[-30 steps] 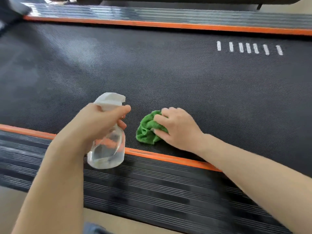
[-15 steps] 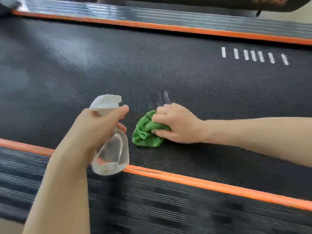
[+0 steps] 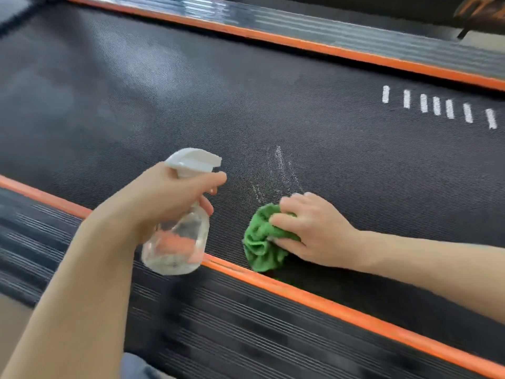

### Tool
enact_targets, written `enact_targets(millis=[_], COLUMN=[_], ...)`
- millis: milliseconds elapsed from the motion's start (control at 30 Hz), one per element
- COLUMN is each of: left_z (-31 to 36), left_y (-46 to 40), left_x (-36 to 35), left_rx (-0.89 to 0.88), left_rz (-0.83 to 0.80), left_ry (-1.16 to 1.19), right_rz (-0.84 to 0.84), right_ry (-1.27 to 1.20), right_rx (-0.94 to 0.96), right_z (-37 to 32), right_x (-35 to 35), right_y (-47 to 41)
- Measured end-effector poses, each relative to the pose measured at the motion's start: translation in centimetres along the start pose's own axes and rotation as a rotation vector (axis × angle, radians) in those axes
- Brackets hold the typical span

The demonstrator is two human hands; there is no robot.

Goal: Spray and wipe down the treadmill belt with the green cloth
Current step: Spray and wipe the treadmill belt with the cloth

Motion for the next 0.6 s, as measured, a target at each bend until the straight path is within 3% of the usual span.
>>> enact_targets(millis=[200, 300, 467, 600], left_z=[0.6, 0.8, 0.9, 0.9], left_y=[1.0, 1.1, 1.5, 1.7], left_x=[-0.5, -0.4, -0.8, -1.9], left_rx=[0.017, 0.015, 0.011, -0.036], left_rz=[-0.012, 0.018, -0.058, -0.171], left_ry=[-0.018, -0.072, -0.173, -0.345], right_rz=[0.077, 0.006, -0.246, -0.243], right_ry=[-0.01, -0.028, -0.038, 0.034], right_rx=[-0.086, 0.088, 0.289, 0.395], right_z=[0.6, 0.1, 2.2, 2.8], right_x=[-2.0, -0.7, 3.5, 3.8], right_y=[-9.3, -5.3, 9.1, 10.8])
Point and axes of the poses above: each hand's wrist, its own y-axis away from the middle knuckle, its own x-axis out of the back of the hand, z = x × y, the point moved 6 cm from there along -y, towards the middle knuckle, and after that the axes turned 11 degrees about y, right-handed, at the moved point
